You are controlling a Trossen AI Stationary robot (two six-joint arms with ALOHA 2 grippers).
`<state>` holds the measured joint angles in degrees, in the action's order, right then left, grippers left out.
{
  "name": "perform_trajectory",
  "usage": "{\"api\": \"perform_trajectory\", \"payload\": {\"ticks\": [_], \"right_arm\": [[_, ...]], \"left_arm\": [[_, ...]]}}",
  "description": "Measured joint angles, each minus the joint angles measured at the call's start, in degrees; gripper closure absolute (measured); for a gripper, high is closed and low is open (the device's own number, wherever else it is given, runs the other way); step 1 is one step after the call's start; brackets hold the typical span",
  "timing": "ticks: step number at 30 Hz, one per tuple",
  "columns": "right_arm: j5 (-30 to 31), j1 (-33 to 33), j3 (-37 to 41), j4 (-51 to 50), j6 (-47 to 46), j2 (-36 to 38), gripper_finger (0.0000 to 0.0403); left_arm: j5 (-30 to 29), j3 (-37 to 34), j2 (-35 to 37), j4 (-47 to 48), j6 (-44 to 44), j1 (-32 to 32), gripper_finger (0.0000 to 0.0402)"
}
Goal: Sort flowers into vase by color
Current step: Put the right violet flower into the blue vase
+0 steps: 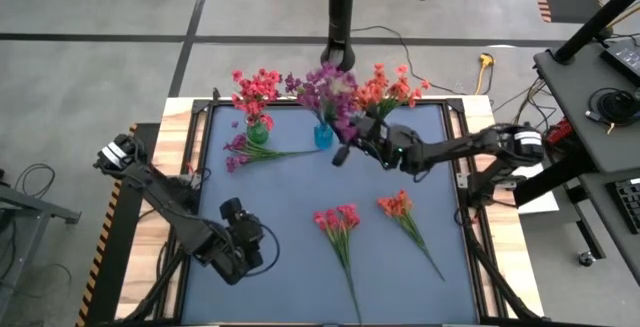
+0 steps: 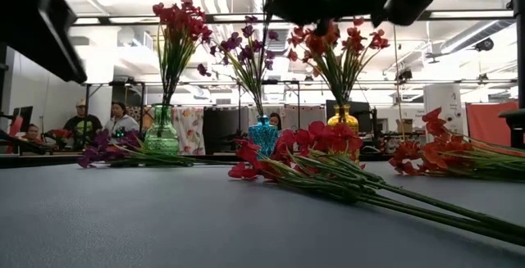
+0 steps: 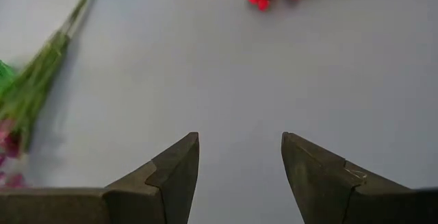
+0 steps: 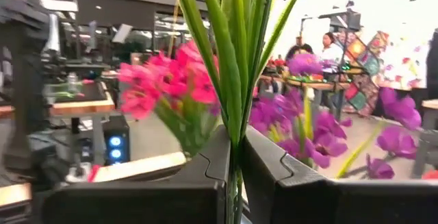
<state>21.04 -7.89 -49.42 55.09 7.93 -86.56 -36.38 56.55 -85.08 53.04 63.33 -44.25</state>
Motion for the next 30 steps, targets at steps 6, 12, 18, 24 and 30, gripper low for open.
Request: {"api": "perform_trajectory", "payload": {"ticks": [6, 12, 18, 24, 30], "right_arm": [[0.0, -2.0, -2.4, 0.0, 1.2, -3.8, 0.0385], [2.9, -2.7, -3.5, -0.9, 4.1, -5.3, 0.0385], [3.4, -3.8, -3.5, -0.8, 4.7, -7.0, 0.0385], [3.5, -4.7, -3.9, -0.7, 4.7, -8.2, 0.0385], [3.0, -5.2, -3.9, -0.3, 5.6, -8.4, 0.0385]], "left_arm": [[-0.1, 0.0, 0.0, 0.0, 9.6, -5.2, 0.0209], [-0.6, 0.0, -0.5, 0.0, 18.2, -9.0, 0.0209], [-0.1, 0.0, -2.5, 0.0, 22.8, -10.9, 0.0209], [2.9, 0.0, -3.7, 0.1, 26.9, -11.5, 0.0209], [3.1, 0.0, -4.2, 0.1, 28.2, -11.6, 0.0209]]}}
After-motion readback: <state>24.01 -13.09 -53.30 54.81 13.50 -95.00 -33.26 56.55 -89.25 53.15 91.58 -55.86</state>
